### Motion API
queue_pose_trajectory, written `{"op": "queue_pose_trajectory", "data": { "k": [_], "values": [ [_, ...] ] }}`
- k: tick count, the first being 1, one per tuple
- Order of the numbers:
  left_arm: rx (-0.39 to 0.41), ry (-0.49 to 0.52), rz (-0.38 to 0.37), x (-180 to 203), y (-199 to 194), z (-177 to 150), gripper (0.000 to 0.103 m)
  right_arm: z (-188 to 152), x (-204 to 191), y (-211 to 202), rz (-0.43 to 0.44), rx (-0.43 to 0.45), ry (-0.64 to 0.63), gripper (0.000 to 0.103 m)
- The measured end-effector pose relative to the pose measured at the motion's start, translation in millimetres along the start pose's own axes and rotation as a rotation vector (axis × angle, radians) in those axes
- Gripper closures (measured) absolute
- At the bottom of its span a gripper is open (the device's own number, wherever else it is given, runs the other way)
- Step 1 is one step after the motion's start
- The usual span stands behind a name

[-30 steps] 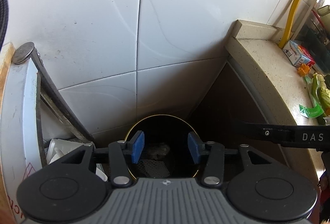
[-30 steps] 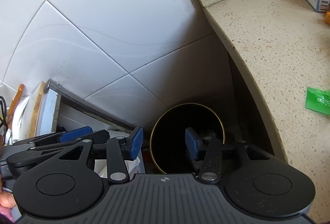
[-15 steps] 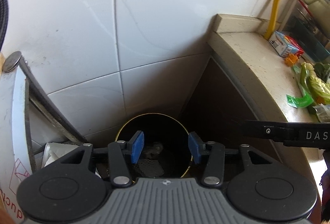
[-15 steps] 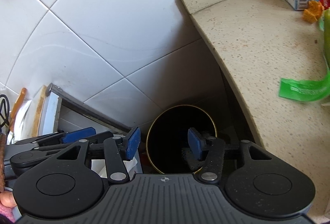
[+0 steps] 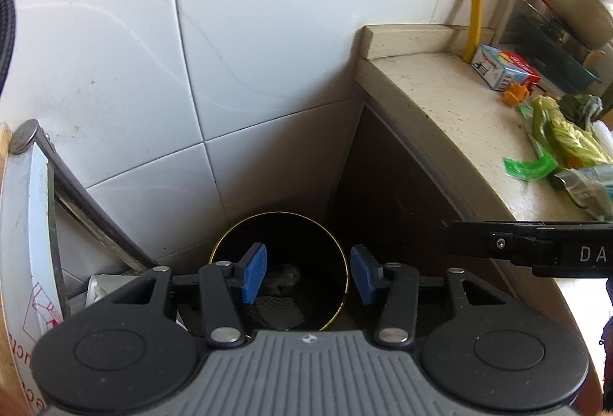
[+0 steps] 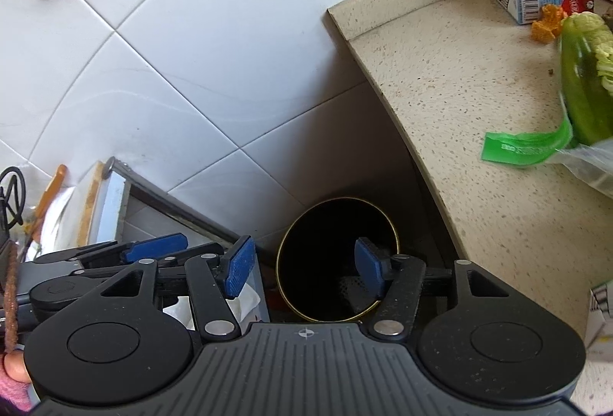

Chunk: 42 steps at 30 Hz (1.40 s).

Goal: Collect trash
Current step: 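Raise both open tools from the bin back toward the counter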

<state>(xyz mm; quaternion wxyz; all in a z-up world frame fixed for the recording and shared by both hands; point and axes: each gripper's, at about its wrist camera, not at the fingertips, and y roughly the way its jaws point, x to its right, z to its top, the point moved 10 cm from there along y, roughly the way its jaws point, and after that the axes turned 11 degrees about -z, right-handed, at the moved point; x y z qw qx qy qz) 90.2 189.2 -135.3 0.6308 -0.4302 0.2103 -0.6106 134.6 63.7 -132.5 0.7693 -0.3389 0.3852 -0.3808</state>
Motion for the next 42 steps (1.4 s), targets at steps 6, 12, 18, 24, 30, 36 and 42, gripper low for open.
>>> {"op": "queue_pose_trajectory", "data": {
  "k": [6,12,18,24,30,36,42],
  "values": [
    [0.008,0.049,-0.005,17,-10,-3,0.057,-5,2,-23,0.010,0.034,0.007,0.036],
    [0.023,0.122,-0.025,39,-19,-3,0.054,-8,8,-50,0.003,0.091,0.019,0.034],
    [0.043,0.188,-0.061,60,-29,-1,0.051,-11,15,-79,-0.019,0.147,0.042,0.032],
    [0.057,0.253,-0.089,82,-38,-1,0.050,-15,21,-106,-0.038,0.198,0.061,0.029],
    [0.074,0.310,-0.113,101,-44,1,0.050,-13,24,-137,-0.074,0.278,0.045,0.027],
    [0.106,0.370,-0.150,124,-54,9,0.045,-12,52,-163,-0.170,0.329,0.065,0.026],
    [0.121,0.429,-0.200,149,-59,10,0.040,-19,88,-181,-0.283,0.353,0.102,0.025]
  ]
}}
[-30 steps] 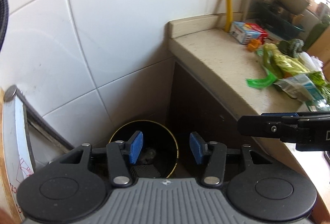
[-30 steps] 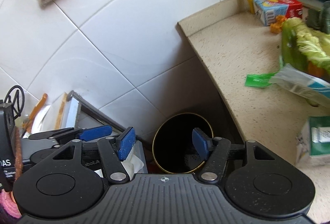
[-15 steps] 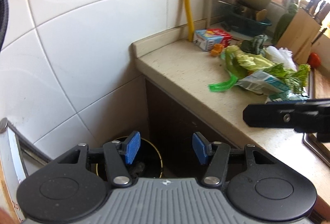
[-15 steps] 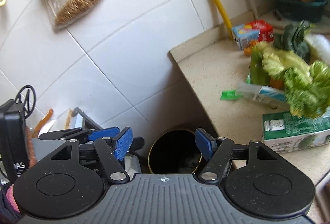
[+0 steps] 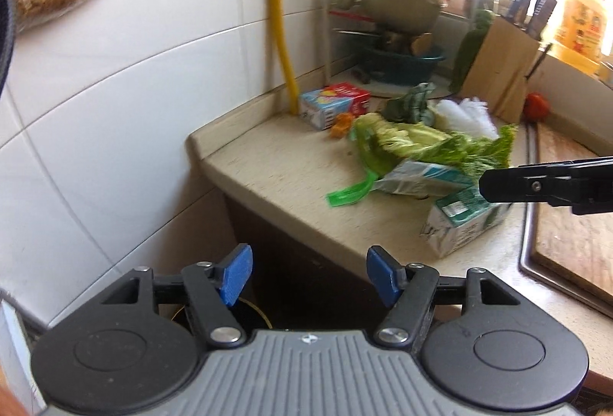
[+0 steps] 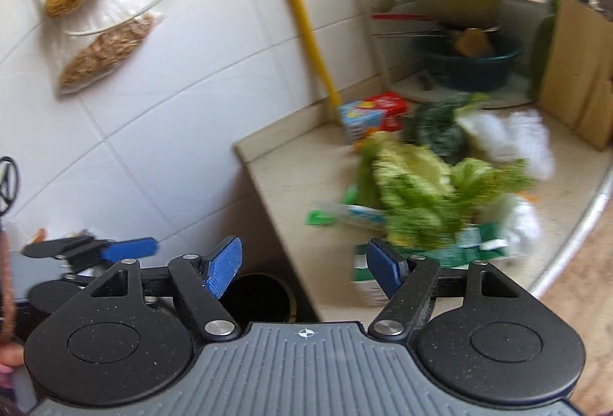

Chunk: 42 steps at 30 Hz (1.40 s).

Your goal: Collect trash

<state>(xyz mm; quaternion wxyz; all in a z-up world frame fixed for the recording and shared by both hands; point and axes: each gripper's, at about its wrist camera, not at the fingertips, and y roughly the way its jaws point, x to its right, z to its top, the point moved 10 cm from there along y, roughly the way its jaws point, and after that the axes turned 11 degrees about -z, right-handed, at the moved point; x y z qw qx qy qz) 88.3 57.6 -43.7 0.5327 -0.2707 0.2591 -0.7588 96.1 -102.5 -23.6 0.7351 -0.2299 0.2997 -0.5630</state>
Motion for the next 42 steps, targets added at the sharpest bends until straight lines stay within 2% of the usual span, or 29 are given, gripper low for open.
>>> {"op": "queue_pose_trajectory", "data": {
  "k": [6,12,21,27,32,36,42],
  "values": [
    [-0.003,0.060,-0.073,34,10,8,0.039,-7,30,0,-0.082,-0.008,0.015,0.025],
    [-0.024,0.111,-0.106,55,19,8,0.035,-7,54,2,-0.133,0.001,0.042,0.022],
    [0.004,0.079,-0.135,55,27,32,0.034,11,74,12,-0.148,0.015,0.051,0.021],
    [0.012,0.063,-0.179,59,43,69,0.034,26,90,25,-0.152,0.008,0.053,0.021],
    [0.004,0.030,-0.223,63,71,104,0.034,35,112,38,-0.165,-0.012,0.076,0.020],
    [-0.046,-0.021,-0.270,67,109,123,0.034,42,136,48,-0.179,-0.026,0.110,0.020],
    [-0.163,-0.110,-0.322,70,167,122,0.036,51,167,60,-0.183,-0.029,0.157,0.020]
  ]
}}
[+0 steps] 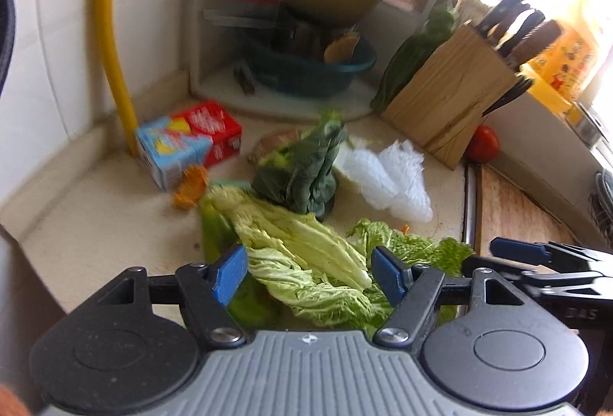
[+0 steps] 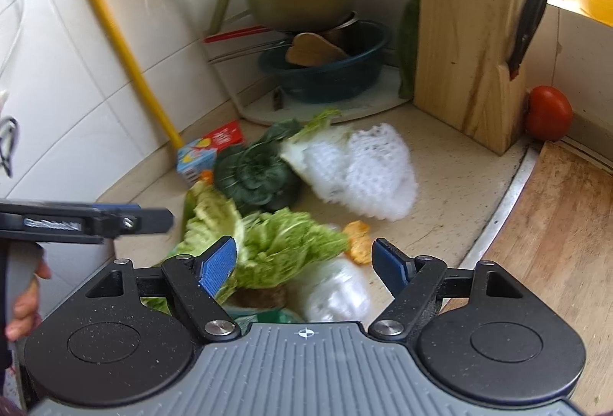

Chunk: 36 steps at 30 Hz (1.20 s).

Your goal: Collect trash

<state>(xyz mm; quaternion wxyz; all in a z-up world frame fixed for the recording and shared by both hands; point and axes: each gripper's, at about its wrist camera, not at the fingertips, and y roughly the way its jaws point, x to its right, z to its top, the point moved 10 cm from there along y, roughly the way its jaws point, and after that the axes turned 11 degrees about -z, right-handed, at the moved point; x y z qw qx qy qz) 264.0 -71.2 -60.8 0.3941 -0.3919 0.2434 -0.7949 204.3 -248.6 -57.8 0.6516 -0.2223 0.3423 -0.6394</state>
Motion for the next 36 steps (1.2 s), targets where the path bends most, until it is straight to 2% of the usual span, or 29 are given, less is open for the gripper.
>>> {"op": "queue_pose_trajectory", "data": {
  "k": [5,9,11,12,16,19,22,24,26,30,36],
  "values": [
    [-0.062,-0.063,-0.026,-7,32,-8,0.039,6,9,20,0.018,-0.023,0.016,0.020],
    [-0.070,-0.096,-0.041,-9,43,-13,0.070,8,10,32,0.038,-0.041,0.017,0.020],
    [-0.067,-0.088,-0.065,-6,42,-17,0.095,9,10,35,0.050,-0.043,0.021,0.020],
    [-0.075,-0.090,-0.081,-4,42,-20,0.098,10,10,37,0.057,-0.044,0.022,0.020],
    [-0.081,-0.067,-0.117,1,39,-24,0.102,13,2,44,0.082,-0.052,0.005,0.020],
    [-0.058,-0.097,-0.164,-1,37,-20,0.102,17,-12,50,0.118,-0.062,-0.028,0.021],
    [-0.067,-0.119,-0.153,-9,46,-20,0.102,21,-32,60,0.146,-0.066,-0.090,0.022],
    [-0.075,-0.110,-0.149,-10,56,-25,0.102,24,-46,68,0.170,-0.077,-0.120,0.033],
    [-0.050,-0.100,-0.153,-8,61,-26,0.102,25,-55,74,0.189,-0.086,-0.133,0.041],
    [-0.020,-0.108,-0.171,-8,63,-21,0.102,26,-60,78,0.201,-0.098,-0.130,0.046],
    [0.015,-0.139,-0.341,5,56,-7,0.103,24,-41,83,0.184,-0.111,-0.064,0.048]
  ]
}}
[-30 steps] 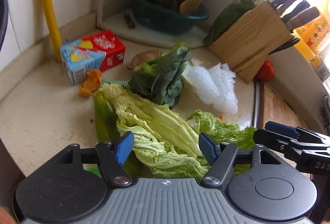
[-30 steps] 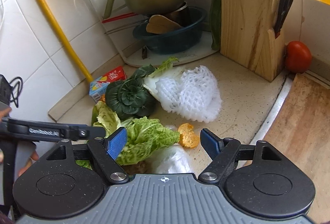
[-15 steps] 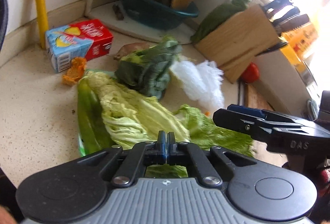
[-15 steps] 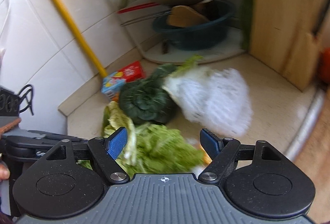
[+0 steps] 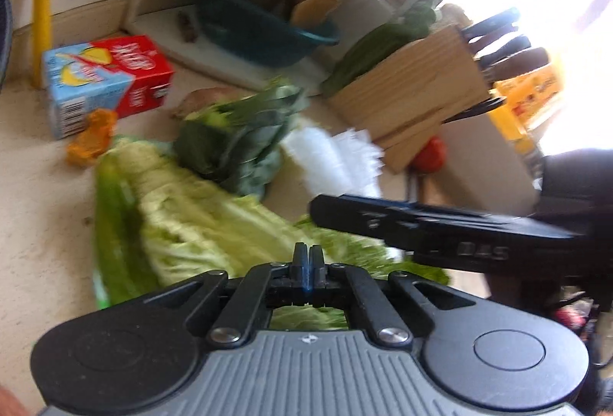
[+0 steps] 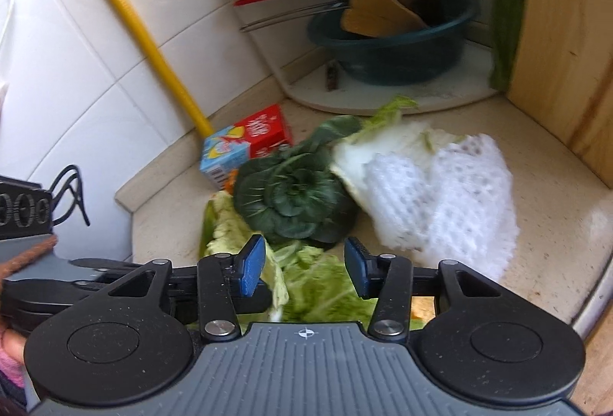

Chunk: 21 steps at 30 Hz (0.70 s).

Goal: Collect trash
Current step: 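Close the left gripper on the napa cabbage leaves and lift them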

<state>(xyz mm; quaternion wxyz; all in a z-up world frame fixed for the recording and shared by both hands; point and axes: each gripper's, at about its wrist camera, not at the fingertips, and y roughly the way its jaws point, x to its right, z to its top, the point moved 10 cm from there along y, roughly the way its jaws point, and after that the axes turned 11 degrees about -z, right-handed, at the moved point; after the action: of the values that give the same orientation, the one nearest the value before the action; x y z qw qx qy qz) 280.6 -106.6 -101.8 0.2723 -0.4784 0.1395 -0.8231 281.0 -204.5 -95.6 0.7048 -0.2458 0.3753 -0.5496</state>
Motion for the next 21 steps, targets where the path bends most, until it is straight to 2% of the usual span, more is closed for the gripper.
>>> {"op": "queue_pose_trajectory", "data": {
  "k": [3,5,8,10,11,13,16,18,21],
  "values": [
    [0.012,-0.072,-0.105,4,4,5,0.103,0,9,-1,-0.002,0.003,0.040,0.046],
    [0.017,-0.118,-0.117,0,1,8,0.103,-1,13,-2,0.006,-0.003,0.055,0.041],
    [0.024,-0.093,0.009,-11,-17,10,0.103,0,12,-6,0.008,0.007,0.034,0.037],
    [0.010,-0.061,0.067,-14,-29,9,0.096,2,11,-8,-0.010,0.027,0.006,0.035],
    [0.006,-0.080,0.077,-16,-32,9,0.087,3,12,-8,-0.014,0.034,0.005,0.030],
    [-0.002,-0.145,0.072,-23,-34,5,0.072,5,12,-6,-0.004,0.033,0.020,0.029],
    [0.025,-0.191,0.065,-32,-38,4,0.068,2,14,-4,0.005,0.030,0.038,0.029],
    [-0.006,-0.226,0.082,-40,-32,0,0.067,-1,16,-1,0.001,0.018,0.043,0.029],
    [0.037,-0.264,0.079,-44,-43,-4,0.067,-4,23,-1,-0.007,0.013,0.059,0.029]
  ]
}}
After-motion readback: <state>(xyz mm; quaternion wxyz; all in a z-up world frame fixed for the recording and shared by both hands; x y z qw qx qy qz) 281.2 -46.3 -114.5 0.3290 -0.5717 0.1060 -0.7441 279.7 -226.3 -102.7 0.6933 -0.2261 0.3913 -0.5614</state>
